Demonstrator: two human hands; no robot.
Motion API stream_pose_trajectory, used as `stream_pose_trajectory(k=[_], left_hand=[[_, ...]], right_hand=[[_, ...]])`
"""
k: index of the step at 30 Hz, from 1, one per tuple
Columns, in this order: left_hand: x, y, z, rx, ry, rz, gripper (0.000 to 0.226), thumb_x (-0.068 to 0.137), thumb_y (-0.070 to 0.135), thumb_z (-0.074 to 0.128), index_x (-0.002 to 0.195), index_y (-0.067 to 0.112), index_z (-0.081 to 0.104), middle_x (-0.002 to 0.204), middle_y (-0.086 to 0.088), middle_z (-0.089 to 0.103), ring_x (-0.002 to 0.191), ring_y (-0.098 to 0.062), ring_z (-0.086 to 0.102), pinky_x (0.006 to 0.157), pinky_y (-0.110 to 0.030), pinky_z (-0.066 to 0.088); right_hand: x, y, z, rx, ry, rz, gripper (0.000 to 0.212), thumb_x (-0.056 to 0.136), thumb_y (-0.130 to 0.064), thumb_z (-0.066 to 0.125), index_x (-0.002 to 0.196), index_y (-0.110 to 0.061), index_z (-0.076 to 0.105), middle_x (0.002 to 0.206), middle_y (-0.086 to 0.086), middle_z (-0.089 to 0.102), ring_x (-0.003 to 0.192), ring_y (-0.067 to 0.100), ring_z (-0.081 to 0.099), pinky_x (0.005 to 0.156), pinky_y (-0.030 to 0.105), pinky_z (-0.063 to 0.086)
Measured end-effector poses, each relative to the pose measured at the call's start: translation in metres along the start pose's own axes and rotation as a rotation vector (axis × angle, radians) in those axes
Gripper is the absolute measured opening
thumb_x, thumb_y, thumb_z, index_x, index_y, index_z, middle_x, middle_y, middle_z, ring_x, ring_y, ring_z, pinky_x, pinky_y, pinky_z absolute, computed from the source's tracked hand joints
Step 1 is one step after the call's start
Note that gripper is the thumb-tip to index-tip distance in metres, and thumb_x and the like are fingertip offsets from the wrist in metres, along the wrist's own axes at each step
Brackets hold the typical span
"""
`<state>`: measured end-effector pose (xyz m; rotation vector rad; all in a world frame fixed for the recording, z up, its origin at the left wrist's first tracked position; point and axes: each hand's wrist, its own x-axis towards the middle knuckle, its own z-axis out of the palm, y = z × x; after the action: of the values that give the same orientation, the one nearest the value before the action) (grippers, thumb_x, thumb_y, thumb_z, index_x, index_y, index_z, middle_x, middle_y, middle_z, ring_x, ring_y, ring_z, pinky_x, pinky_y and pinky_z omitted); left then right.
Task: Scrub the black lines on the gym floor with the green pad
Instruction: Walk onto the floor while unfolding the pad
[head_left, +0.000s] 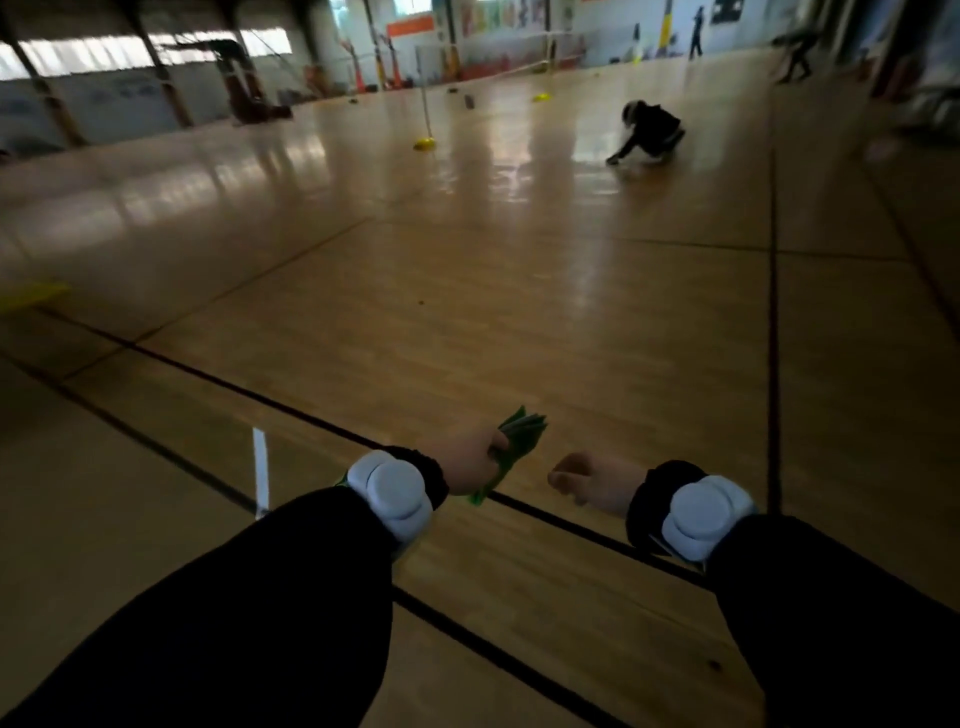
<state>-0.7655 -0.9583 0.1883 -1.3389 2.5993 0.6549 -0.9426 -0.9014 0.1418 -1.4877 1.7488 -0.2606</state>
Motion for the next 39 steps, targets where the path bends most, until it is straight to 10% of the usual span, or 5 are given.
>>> stream_pose_trajectory(k=[12, 25, 30, 39], left_hand=[[0.157, -0.075, -0.009, 0.039, -0.162, 0.23, 0.045, 0.099, 0.009, 0.04, 0.143, 0.016, 0.041, 0.139, -0.013, 0.049, 0.114, -0.03, 0.054, 0.085, -0.031, 0.044], [0.248, 0.034, 0.042, -0.15, -0.278, 0.415, 0.046, 0.09, 0.006, 0.049, 0.133, 0.021, 0.051, 0.129, -0.008, 0.057, 0.116, -0.025, 0.054, 0.097, -0.037, 0.046], [0.265, 0.084, 0.089, -0.226, -0.283, 0.43, 0.056, 0.09, 0.009, 0.055, 0.142, 0.021, 0.04, 0.133, -0.007, 0.053, 0.12, -0.025, 0.052, 0.097, -0.035, 0.046], [0.314, 0.123, 0.161, -0.331, -0.313, 0.351, 0.067, 0.084, 0.013, 0.07, 0.142, 0.026, 0.038, 0.137, 0.002, 0.051, 0.125, -0.017, 0.049, 0.101, -0.03, 0.044]], right_hand=[[0.142, -0.009, -0.006, 0.271, 0.114, 0.255, 0.042, 0.101, -0.032, 0.041, 0.133, -0.006, 0.05, 0.126, 0.008, 0.06, 0.113, 0.028, 0.06, 0.1, 0.037, 0.046], [0.138, 0.105, -0.036, 0.962, 0.326, 0.261, 0.015, 0.101, -0.017, 0.044, 0.104, -0.015, 0.058, 0.09, 0.005, 0.061, 0.062, 0.013, 0.056, 0.052, 0.017, 0.039], [0.125, 0.172, -0.041, 1.191, 0.33, 0.278, 0.016, 0.098, -0.015, 0.049, 0.084, -0.016, 0.058, 0.068, 0.005, 0.054, 0.057, 0.015, 0.053, 0.061, 0.028, 0.04], [0.142, 0.275, -0.042, 1.228, 0.31, 0.366, 0.007, 0.095, -0.016, 0.057, 0.1, -0.012, 0.06, 0.094, 0.008, 0.067, 0.078, 0.024, 0.067, 0.078, 0.04, 0.054]])
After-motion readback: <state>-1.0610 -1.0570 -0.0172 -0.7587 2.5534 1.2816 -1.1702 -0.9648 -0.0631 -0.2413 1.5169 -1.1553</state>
